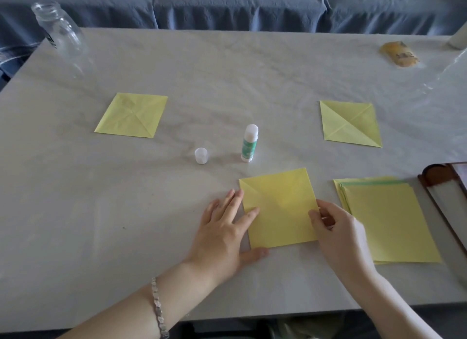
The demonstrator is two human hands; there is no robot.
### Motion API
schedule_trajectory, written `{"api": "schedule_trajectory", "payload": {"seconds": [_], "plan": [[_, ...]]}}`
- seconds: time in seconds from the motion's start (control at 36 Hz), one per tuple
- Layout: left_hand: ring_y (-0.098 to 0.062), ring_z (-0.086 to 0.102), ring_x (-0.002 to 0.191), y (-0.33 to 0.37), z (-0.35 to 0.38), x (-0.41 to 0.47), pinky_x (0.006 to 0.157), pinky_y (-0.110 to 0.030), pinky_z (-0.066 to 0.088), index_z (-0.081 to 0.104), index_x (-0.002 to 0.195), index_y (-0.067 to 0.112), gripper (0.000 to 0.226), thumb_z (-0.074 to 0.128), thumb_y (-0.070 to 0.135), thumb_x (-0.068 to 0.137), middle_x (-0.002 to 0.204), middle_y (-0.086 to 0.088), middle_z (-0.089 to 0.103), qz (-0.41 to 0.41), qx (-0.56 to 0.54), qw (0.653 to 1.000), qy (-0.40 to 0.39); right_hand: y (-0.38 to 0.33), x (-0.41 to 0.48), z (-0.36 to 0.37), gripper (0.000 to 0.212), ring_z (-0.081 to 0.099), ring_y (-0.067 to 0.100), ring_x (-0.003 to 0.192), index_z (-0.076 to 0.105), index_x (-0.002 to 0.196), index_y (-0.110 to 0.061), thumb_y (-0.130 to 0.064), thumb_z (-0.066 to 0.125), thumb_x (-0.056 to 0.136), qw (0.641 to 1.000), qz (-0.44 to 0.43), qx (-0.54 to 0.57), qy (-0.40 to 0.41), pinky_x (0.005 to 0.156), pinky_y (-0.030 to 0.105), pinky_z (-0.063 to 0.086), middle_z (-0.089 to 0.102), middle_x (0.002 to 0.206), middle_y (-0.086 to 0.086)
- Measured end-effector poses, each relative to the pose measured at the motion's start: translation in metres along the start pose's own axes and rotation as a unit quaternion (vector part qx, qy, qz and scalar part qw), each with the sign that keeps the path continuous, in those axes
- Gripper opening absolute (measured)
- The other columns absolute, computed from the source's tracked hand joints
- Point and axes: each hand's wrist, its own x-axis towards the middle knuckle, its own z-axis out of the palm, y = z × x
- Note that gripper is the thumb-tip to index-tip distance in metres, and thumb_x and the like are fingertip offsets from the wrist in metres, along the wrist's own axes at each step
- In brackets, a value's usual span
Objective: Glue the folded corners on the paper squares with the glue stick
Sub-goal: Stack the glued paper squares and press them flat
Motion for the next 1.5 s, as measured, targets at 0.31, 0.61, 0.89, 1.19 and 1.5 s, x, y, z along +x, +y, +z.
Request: {"api": "schedule_trajectory", "payload": {"seconds": [0.31,0.61,0.89,1.19,1.5], "plan": [[-0.018,-0.013,0.145,0.004,-0.006,0.003,0.106,-0.024,-0.018,0.023,0.149,0.033,0.106,0.005,0.079,0.056,0.159,-0.005,-0.009,0.011,-0.001,1.0,-0.012,-0.006,0.003,-0.001,0.035,0.052,0.016,0.084,0.059,0.122,-0.014,-0.021,0.059,0.088,0.998,0.005,-0.056,0.002,0.075,0.025,0.039,0.055,0.097,-0.002],[-0.014,-0.018,0.144,0.008,-0.011,0.003,0.107,-0.027,-0.018,0.016,0.148,0.039,0.104,-0.002,0.075,0.052,0.158,-0.002,-0.016,0.007,0.051,0.998,-0.041,-0.021,0.039,-0.01,0.023,0.064,0.029,0.084,0.071,0.096,-0.009,-0.027,0.062,0.085,0.988,0.113,0.0,-0.108,0.072,0.032,0.047,0.07,0.089,0.009],[-0.03,0.058,0.117,0.006,-0.006,0.002,0.096,-0.038,0.029,0.07,0.107,0.024,0.071,0.037,0.069,0.064,0.126,-0.017,0.06,0.011,0.021,0.999,-0.039,-0.028,0.049,-0.014,0.033,0.053,0.027,0.072,0.065,0.097,0.008,-0.022,0.053,0.091,0.985,0.113,-0.007,-0.127,0.065,0.029,0.034,0.064,0.103,0.026],[-0.031,0.027,0.141,0.007,-0.012,0.0,0.112,-0.046,0.022,0.059,0.124,0.025,0.084,0.025,0.076,0.068,0.148,-0.017,0.035,0.014,0.027,0.999,-0.011,-0.017,0.025,-0.014,0.024,0.04,0.019,0.056,0.066,0.074,0.0,-0.011,0.054,0.091,0.99,0.084,0.039,-0.105,0.057,0.03,0.03,0.048,0.057,0.005],[-0.029,0.061,0.113,0.004,0.009,-0.001,0.096,-0.035,0.032,0.064,0.088,0.012,0.039,0.041,0.042,0.081,0.118,-0.018,0.063,0.044,0.015,0.995,0.087,-0.007,-0.001,-0.001,0.021,0.046,0.012,0.052,0.067,0.082,-0.013,-0.014,0.05,0.094,0.994,0.057,0.047,-0.084,0.05,0.024,0.033,0.051,0.054,-0.006]]}}
